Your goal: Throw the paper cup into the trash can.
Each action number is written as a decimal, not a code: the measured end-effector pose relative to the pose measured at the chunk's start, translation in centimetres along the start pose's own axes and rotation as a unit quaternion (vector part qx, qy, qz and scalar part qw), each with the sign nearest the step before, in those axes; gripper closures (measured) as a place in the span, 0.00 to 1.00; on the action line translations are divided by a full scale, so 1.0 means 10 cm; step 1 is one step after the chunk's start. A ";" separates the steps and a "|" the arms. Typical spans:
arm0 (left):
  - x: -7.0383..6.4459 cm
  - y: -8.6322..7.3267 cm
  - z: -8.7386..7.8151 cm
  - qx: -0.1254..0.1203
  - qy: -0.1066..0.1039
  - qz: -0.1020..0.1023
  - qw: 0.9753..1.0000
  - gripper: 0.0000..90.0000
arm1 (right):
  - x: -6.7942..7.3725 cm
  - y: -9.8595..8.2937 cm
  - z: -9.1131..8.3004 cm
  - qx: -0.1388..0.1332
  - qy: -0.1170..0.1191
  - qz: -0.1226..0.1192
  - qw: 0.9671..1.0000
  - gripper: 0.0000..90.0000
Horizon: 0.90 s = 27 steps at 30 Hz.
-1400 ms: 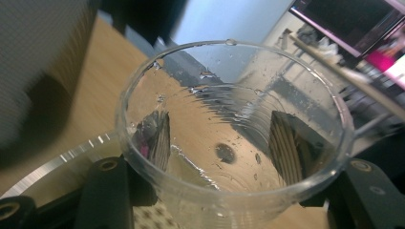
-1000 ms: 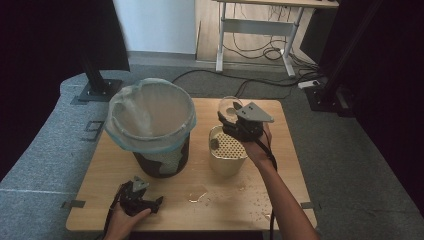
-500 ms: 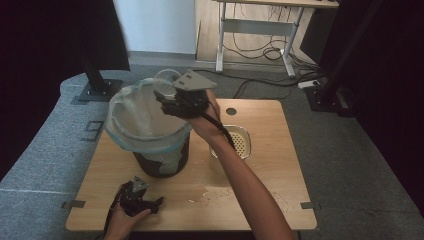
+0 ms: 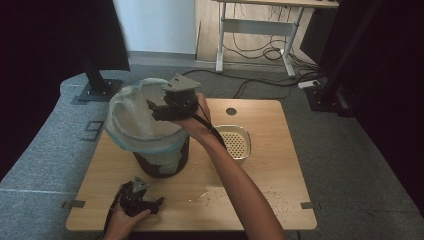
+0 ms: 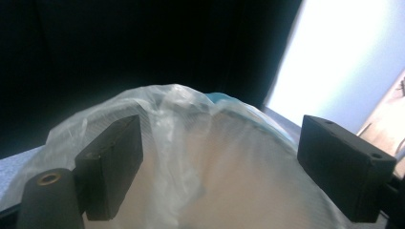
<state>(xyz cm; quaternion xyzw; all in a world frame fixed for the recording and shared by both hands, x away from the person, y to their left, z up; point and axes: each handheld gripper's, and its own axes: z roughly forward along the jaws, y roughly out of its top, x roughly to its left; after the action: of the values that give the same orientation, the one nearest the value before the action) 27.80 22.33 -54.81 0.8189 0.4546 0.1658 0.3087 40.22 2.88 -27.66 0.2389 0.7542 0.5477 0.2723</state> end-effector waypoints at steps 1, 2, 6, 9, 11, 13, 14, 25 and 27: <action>0.00 0.00 0.00 0.000 0.000 0.000 1.000 0.00 | -0.03 -0.03 -0.08 -0.003 -0.001 0.000 1.000 0.19; 0.00 0.00 0.00 0.000 0.000 0.000 1.000 0.00 | -0.05 -0.05 -0.13 -0.004 -0.002 0.002 1.000 0.19; 0.00 0.00 0.00 0.000 0.000 0.000 1.000 0.00 | -0.17 -0.24 -0.41 -0.013 -0.011 0.008 1.000 0.21; 0.00 0.00 0.00 -0.001 0.000 0.000 1.000 0.00 | -0.29 -0.44 -0.64 -0.019 -0.019 0.021 0.999 0.23; 0.00 0.00 0.00 -0.001 0.000 0.000 1.000 0.00 | -0.37 -0.62 -0.80 -0.017 -0.029 0.031 0.999 0.24; 0.00 0.00 0.00 -0.001 0.000 0.000 1.000 0.00 | -0.43 -0.77 -0.93 -0.018 -0.033 0.037 0.999 0.25; 0.00 0.00 0.00 0.000 0.000 0.001 1.000 0.00 | -0.46 -0.86 -1.00 -0.017 -0.036 0.040 0.998 0.25; 0.00 0.00 0.00 0.000 0.000 0.001 1.000 0.00 | -0.56 -1.89 -1.58 -0.012 -0.073 0.089 0.993 0.31; 0.00 0.00 0.00 0.000 0.001 0.002 1.000 0.00 | -0.56 -2.04 -1.62 -0.004 -0.075 0.099 0.992 0.31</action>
<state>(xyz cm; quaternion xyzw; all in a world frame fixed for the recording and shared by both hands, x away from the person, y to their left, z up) 27.81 22.35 -54.81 0.8196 0.4534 0.1667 0.3081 32.23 -17.93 -42.28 0.3520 0.7017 0.5558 0.2736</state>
